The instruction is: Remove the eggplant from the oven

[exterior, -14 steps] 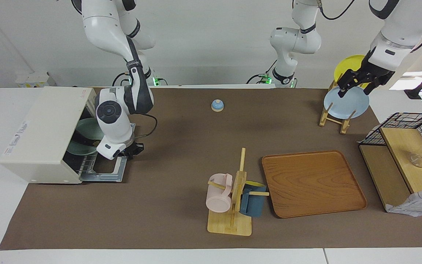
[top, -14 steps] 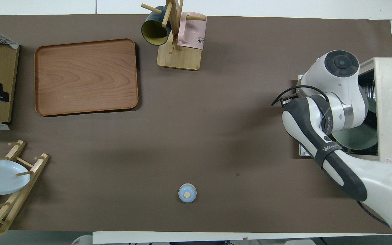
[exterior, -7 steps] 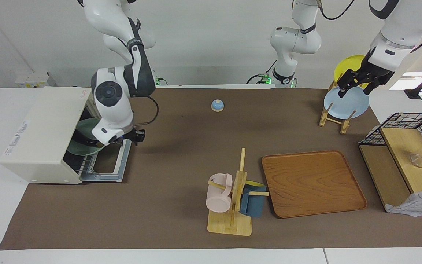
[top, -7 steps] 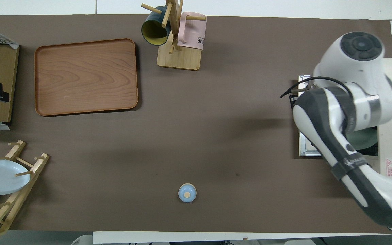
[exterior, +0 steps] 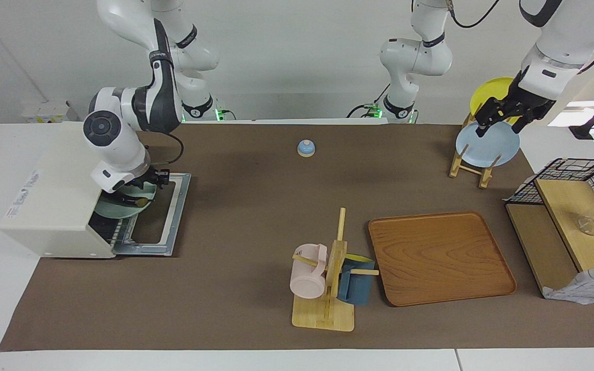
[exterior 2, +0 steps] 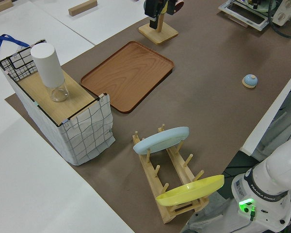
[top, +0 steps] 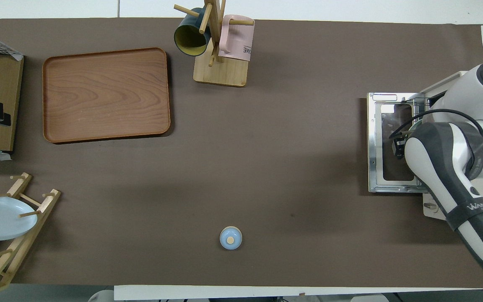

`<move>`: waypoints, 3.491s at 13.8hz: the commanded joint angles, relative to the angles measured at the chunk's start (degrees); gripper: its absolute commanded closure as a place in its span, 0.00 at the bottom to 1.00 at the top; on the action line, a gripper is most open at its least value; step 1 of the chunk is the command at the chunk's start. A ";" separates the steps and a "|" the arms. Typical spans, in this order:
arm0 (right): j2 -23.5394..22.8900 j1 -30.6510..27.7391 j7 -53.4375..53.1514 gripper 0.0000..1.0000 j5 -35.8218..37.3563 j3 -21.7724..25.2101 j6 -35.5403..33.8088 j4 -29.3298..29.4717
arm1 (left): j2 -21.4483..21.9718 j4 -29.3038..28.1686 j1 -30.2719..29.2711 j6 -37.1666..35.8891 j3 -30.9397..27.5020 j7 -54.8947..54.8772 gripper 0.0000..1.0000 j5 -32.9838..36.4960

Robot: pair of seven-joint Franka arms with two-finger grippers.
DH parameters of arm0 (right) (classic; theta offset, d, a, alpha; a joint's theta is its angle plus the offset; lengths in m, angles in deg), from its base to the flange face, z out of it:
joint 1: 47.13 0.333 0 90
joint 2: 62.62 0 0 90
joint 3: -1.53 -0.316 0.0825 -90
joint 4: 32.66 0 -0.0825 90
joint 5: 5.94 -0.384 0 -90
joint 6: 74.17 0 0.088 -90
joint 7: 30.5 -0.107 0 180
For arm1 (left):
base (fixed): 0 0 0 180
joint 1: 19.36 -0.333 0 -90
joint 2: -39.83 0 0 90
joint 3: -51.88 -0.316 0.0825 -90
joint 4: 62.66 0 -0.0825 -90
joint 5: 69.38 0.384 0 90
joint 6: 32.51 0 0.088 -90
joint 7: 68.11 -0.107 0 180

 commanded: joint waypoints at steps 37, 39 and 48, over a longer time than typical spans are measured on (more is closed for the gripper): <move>-9.49 10.43 -6.78 0.98 6.43 -0.52 11.92 2.74 | -30.64 -11.27 32.98 54.79 9.93 61.46 0.41 -5.16; -9.40 9.99 -6.69 0.98 8.45 -0.52 11.84 2.38 | -30.64 -12.24 32.98 54.87 10.01 59.71 0.78 -5.16; -4.41 4.74 9.54 0.97 13.30 -0.78 -2.48 12.40 | -25.30 -7.76 19.85 36.37 7.38 45.00 1.00 -4.01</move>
